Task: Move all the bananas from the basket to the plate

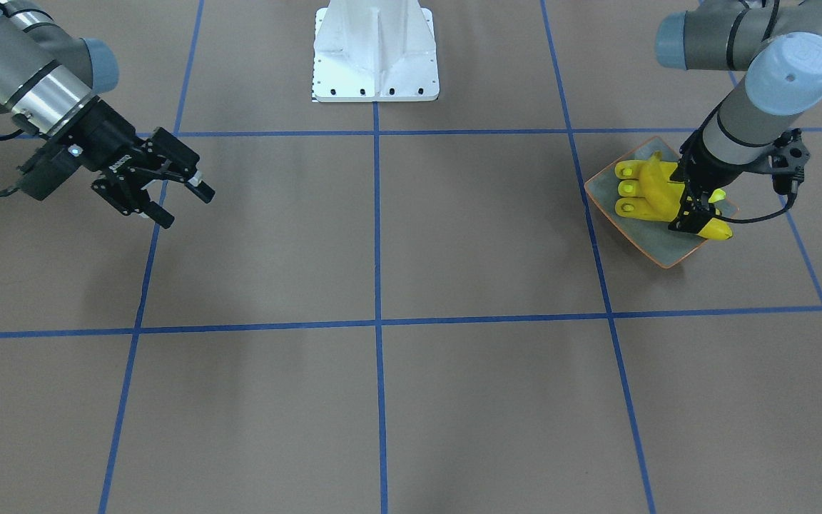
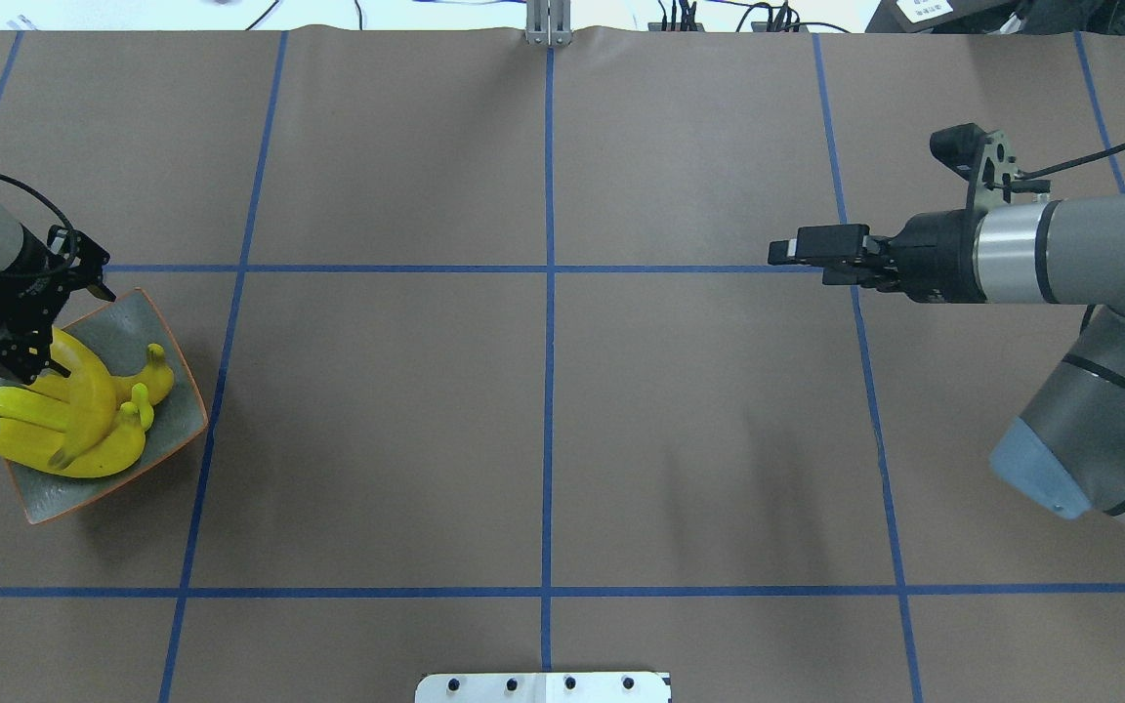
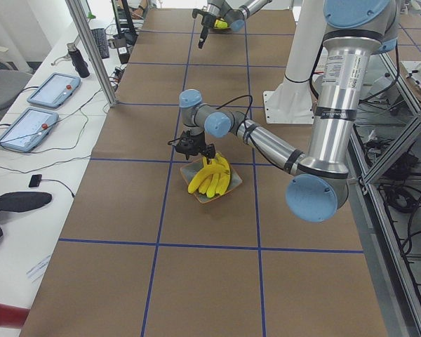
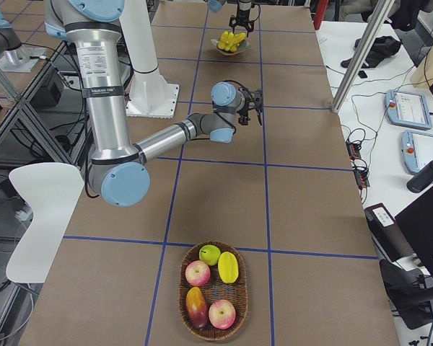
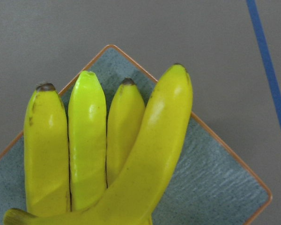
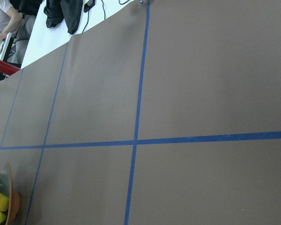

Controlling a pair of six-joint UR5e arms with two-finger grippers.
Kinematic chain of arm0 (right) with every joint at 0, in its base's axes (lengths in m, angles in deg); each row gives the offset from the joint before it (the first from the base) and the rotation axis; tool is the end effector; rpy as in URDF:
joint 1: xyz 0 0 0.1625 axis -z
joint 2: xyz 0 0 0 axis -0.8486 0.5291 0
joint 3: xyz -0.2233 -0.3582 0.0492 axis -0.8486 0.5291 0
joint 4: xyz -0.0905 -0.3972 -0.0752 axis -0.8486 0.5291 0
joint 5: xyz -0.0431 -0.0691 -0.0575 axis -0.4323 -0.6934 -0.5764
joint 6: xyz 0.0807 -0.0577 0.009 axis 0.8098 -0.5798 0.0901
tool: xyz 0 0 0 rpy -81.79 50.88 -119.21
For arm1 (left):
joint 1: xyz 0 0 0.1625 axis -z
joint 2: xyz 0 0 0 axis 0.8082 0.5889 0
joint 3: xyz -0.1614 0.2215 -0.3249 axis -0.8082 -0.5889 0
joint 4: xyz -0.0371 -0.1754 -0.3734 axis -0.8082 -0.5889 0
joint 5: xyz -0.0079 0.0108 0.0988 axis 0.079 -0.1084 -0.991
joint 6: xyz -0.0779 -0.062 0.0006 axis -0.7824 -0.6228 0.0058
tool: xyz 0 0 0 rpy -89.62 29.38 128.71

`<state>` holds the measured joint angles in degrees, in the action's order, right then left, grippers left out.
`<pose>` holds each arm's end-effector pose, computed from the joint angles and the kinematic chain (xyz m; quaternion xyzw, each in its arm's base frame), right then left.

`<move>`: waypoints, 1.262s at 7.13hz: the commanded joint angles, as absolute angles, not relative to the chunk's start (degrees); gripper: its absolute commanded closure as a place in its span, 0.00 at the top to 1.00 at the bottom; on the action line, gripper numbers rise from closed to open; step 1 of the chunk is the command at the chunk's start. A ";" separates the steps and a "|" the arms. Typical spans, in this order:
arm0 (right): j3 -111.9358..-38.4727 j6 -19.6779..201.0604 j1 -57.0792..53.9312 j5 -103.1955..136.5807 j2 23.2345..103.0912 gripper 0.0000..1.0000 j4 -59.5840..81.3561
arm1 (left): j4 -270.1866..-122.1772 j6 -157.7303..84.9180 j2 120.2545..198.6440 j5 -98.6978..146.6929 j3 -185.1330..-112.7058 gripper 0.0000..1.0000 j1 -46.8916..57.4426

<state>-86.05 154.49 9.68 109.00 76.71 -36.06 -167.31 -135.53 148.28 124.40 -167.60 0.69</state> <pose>-0.2788 -0.4504 0.3643 0.1601 -0.6329 0.1126 0.7491 0.2439 -0.4826 0.4318 -0.2025 0.2756 -0.5461 0.7647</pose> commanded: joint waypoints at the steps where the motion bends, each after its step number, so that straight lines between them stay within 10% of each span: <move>1: -85.66 149.91 2.98 111.34 82.36 1.00 -35.28 | -167.18 -120.72 148.91 124.28 -167.64 1.00 4.77; 9: -70.54 91.35 -27.44 130.78 82.30 1.00 -9.60 | -167.01 -52.79 147.77 129.61 -164.84 1.00 22.00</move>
